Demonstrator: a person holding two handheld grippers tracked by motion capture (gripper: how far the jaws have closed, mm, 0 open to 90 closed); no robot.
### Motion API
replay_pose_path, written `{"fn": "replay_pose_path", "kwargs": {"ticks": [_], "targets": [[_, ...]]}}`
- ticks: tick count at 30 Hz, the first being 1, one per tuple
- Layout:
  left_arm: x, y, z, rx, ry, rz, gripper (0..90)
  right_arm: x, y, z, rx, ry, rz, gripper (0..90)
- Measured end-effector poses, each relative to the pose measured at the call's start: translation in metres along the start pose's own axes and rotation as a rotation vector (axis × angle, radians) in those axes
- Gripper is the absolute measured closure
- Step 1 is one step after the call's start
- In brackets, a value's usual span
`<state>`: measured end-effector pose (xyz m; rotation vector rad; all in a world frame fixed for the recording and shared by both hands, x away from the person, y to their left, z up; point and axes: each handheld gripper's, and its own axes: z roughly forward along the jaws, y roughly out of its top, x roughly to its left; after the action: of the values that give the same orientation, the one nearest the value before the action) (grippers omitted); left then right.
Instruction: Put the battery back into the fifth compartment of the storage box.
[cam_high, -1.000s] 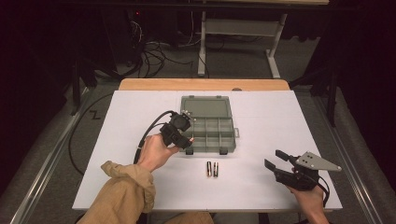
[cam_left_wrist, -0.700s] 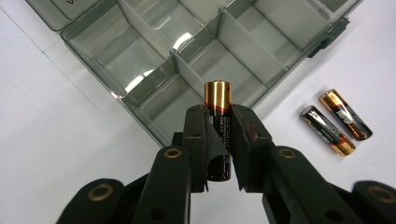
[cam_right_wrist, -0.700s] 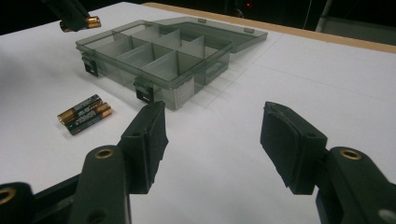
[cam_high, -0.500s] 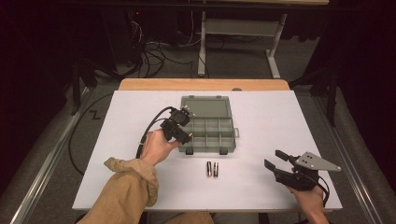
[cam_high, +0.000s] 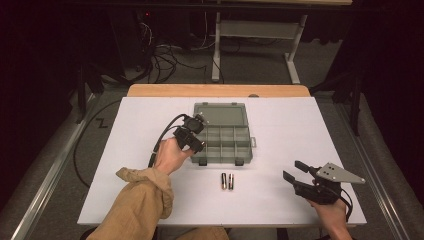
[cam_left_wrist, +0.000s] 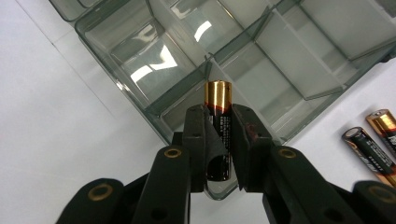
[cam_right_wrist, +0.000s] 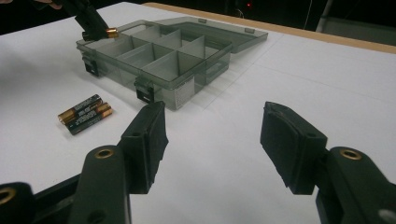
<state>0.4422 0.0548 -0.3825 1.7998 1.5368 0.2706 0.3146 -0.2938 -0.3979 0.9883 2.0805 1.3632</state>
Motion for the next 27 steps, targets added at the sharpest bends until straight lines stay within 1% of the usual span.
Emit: {"fn": "replay_pose_path", "kwargs": {"ticks": [8,13,20,24,27], "targets": [[0.001,-0.002,0.008,0.02,0.018,0.004,75.8,0.0,0.0,0.0,-0.001,-0.002,-0.002,42.6],[0.001,-0.003,0.011,0.024,0.03,0.005,75.7,0.001,0.001,0.0,0.001,-0.003,-0.006,42.7],[0.003,-0.001,0.01,0.02,0.027,-0.001,74.6,0.001,0.001,0.0,-0.001,-0.002,-0.005,42.7],[0.002,-0.001,0.007,0.012,0.022,0.002,71.5,0.0,0.001,0.0,-0.001,-0.002,-0.005,42.7],[0.002,-0.001,0.004,0.007,0.022,0.005,67.1,0.001,0.001,-0.001,-0.003,-0.002,-0.005,42.6]]}}
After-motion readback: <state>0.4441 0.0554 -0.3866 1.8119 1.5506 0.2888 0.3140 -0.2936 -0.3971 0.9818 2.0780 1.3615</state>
